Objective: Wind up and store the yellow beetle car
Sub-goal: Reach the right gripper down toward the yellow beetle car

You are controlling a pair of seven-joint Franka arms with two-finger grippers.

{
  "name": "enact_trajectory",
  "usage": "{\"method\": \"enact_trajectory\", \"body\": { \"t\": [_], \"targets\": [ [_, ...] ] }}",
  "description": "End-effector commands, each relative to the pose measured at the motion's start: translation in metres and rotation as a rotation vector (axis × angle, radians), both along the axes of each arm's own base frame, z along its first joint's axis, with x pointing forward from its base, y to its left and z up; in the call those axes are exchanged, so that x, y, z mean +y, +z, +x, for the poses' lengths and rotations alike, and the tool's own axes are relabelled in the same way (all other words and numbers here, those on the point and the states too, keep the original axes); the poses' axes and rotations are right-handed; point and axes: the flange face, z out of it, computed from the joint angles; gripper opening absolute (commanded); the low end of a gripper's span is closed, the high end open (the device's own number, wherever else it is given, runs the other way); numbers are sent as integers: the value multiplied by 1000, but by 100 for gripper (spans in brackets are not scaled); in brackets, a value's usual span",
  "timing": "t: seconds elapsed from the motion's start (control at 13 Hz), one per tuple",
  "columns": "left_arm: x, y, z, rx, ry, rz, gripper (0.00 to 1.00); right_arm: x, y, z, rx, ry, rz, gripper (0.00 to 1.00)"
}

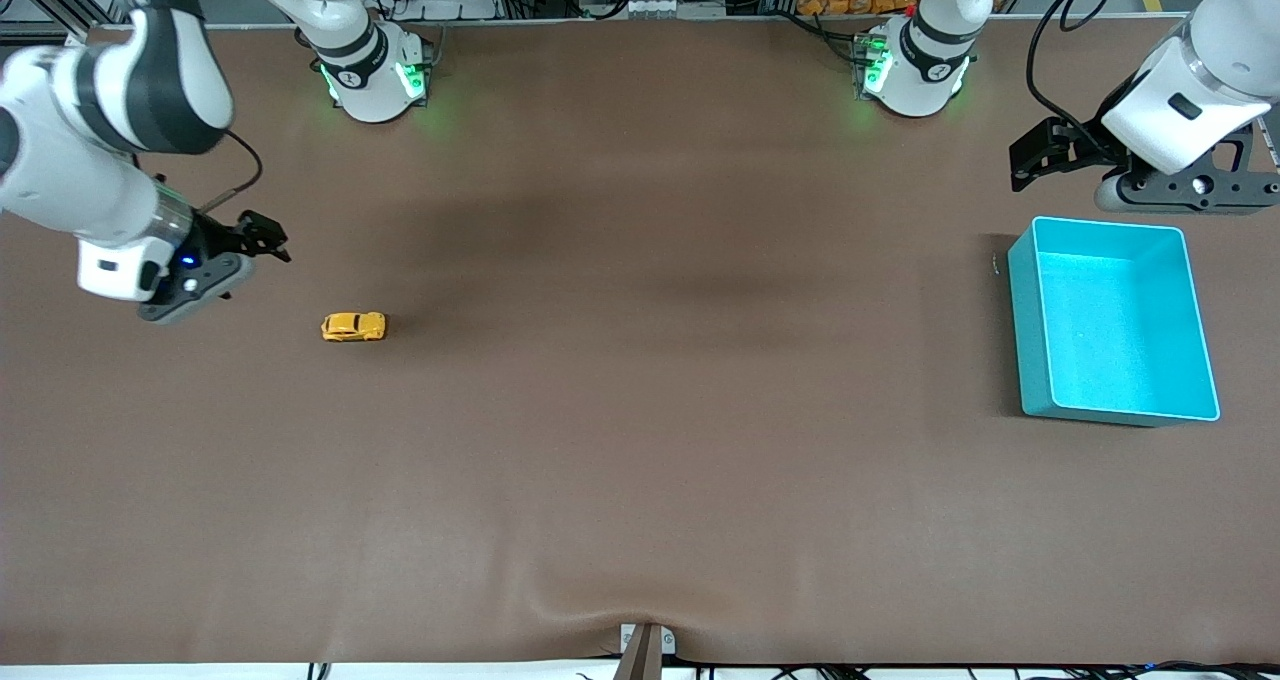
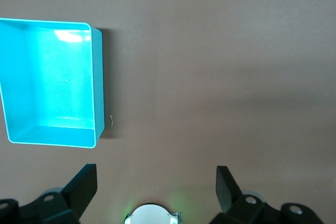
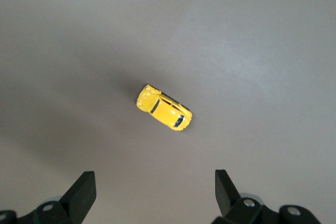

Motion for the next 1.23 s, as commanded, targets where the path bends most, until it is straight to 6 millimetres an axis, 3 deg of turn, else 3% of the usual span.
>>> {"method": "enact_trajectory", "body": {
  "t": [0.0, 0.38, 0.46, 0.77, 0.92, 1.15],
  "targets": [
    [4, 6, -1, 0, -1, 24, 100, 20, -28, -15, -33, 180, -8, 100],
    [4, 5, 0, -1, 5, 38, 100, 24, -89, -6, -40, 602, -10, 100],
    [5, 4, 1, -5, 3, 64, 100, 21, -108, -4, -27, 659, -3, 100],
    [6, 6, 0, -9, 3, 68, 100, 22, -150, 2, -43, 808, 7, 100],
    [6, 6, 0, -10, 3, 68, 100, 22, -166, 2, -38, 843, 8, 97],
    [8, 7, 1, -13, 6, 65, 100, 23, -175, 0, -1, 936, -40, 80]
  ]
}}
